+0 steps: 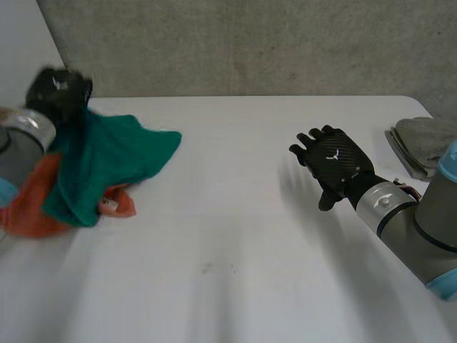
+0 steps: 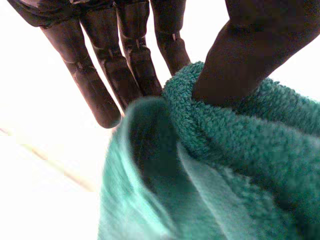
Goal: Fold the laundry.
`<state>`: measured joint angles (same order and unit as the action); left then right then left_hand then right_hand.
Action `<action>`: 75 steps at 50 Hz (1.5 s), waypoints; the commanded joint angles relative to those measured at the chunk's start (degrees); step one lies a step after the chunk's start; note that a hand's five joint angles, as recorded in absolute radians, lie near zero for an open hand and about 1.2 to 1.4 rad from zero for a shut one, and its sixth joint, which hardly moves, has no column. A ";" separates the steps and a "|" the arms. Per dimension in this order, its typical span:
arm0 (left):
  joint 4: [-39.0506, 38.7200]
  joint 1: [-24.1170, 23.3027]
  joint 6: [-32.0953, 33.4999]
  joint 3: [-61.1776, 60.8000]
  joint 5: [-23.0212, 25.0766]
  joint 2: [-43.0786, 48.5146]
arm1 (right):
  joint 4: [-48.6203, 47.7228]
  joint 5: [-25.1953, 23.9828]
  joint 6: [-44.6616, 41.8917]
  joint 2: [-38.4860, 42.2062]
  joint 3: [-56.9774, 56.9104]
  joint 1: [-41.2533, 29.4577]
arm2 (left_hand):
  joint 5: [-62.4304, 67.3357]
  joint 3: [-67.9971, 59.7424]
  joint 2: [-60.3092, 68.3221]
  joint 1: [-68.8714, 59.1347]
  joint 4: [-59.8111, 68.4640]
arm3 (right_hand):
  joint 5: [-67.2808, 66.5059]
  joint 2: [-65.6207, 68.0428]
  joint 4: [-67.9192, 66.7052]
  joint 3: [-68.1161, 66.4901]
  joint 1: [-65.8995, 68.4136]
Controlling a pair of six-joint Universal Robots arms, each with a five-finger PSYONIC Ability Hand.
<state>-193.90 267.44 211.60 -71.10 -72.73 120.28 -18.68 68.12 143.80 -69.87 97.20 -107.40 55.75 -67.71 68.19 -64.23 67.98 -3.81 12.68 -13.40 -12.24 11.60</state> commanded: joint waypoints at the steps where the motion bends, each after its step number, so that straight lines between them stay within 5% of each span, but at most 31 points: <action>1: -2.80 -2.89 -6.72 1.49 -0.48 -10.50 | 0.14 0.00 -0.01 -0.09 0.01 0.09 | 14.25 -12.29 11.81 -15.77 12.02 | 3.81 -2.68 3.40 2.24 -1.60; 6: -2.80 -5.69 -8.13 2.54 -0.65 -11.65 | 0.14 0.00 -0.01 -0.18 -0.17 0.00 | 14.25 -12.29 11.81 -15.77 12.02 | 3.81 -2.68 3.40 2.24 -1.60; 13: -2.63 -15.35 -13.31 3.07 -2.06 -12.44 | -0.30 0.61 0.26 -0.62 -1.31 0.09 | 14.25 -12.29 11.81 -15.77 12.02 | 3.81 -2.68 3.40 2.24 -1.60; 17: -2.19 -24.48 -21.28 2.28 -3.55 -12.35 | -0.13 4.91 0.70 -0.71 -2.54 0.96 | 14.25 -12.29 11.81 -15.77 12.02 | 3.81 -2.68 3.40 2.24 -1.60; 23: -1.74 -32.23 -31.67 -1.23 -3.29 -11.39 | 0.05 11.50 1.14 -0.88 -4.12 1.76 | 14.25 -12.29 11.81 -15.77 12.02 | 3.81 -2.68 3.40 2.24 -1.60; 27: -1.13 -35.05 -35.02 -3.78 -2.94 -7.27 | 0.23 11.95 1.14 -0.97 -4.74 2.02 | -31.20 33.16 -33.64 29.67 -33.42 | 3.81 -2.68 3.40 2.24 -1.60; 31: -0.17 -38.56 -34.06 -4.93 -2.42 -4.80 | 0.23 11.86 1.22 -0.97 -4.82 2.99 | -47.75 49.71 -50.19 46.23 -49.98 | 3.81 -2.68 3.40 2.24 -1.60; 42: 3.25 -31.38 -28.53 -9.84 -3.20 -10.23 | 1.71 11.60 1.31 -0.97 -4.91 2.73 | -48.64 50.60 -51.08 47.12 -50.87 | 3.81 -2.68 3.40 2.24 -1.60; 49: 10.11 -30.66 -23.34 -16.60 -8.46 -14.37 | 13.04 11.07 0.70 -1.76 -6.14 2.02 | -45.12 47.08 -47.57 43.60 -47.35 | 3.81 -2.68 3.40 2.24 -1.60; 57: 11.44 -37.59 -22.54 -26.10 -15.59 -15.34 | 29.57 9.23 2.01 -3.70 -7.20 1.85 | -39.06 41.02 -41.50 37.53 -41.28 | -5.82 6.96 -6.23 -7.40 8.04; 60: 10.83 -40.76 -22.46 -29.52 -16.30 -15.17 | 29.76 8.09 2.37 -3.78 -5.97 1.58 | -38.21 40.17 -40.65 36.69 -40.44 | -7.88 9.01 -8.28 -9.45 10.09; 75: -0.86 -41.47 -17.10 -33.23 -16.39 -8.67 | 20.80 5.80 2.28 -4.05 5.19 1.58 | -31.49 33.45 -33.93 29.97 -33.72 | -8.05 9.18 -8.45 -9.62 10.26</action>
<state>-191.47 225.70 192.15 -105.20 -89.22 108.63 5.31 73.72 146.08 -73.90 99.47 -105.90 17.69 -27.27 27.19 -27.32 27.54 -7.49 17.25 -17.47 -17.54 14.83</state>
